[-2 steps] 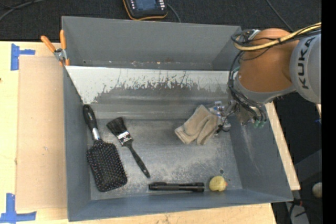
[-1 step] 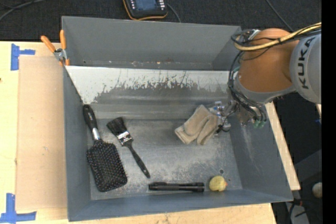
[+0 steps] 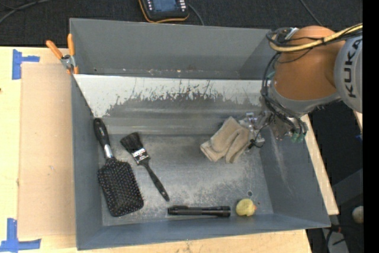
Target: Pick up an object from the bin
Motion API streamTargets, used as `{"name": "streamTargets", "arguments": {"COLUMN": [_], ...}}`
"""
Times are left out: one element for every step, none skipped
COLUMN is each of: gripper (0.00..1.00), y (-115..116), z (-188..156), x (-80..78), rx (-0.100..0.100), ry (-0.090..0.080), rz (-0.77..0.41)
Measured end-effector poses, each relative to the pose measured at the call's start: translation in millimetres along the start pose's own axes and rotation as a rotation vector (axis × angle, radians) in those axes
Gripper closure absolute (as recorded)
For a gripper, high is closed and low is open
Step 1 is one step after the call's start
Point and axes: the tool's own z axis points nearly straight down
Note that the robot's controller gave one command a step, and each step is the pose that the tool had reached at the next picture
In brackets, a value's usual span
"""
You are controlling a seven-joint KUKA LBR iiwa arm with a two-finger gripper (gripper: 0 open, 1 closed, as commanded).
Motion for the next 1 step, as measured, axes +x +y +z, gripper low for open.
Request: {"name": "streamTargets", "arguments": {"gripper": [1.0], "y": [-17.5], "z": [67.8], "x": [-1.9], "rx": [0.001], "ry": [-0.005], "rz": [-0.077]}}
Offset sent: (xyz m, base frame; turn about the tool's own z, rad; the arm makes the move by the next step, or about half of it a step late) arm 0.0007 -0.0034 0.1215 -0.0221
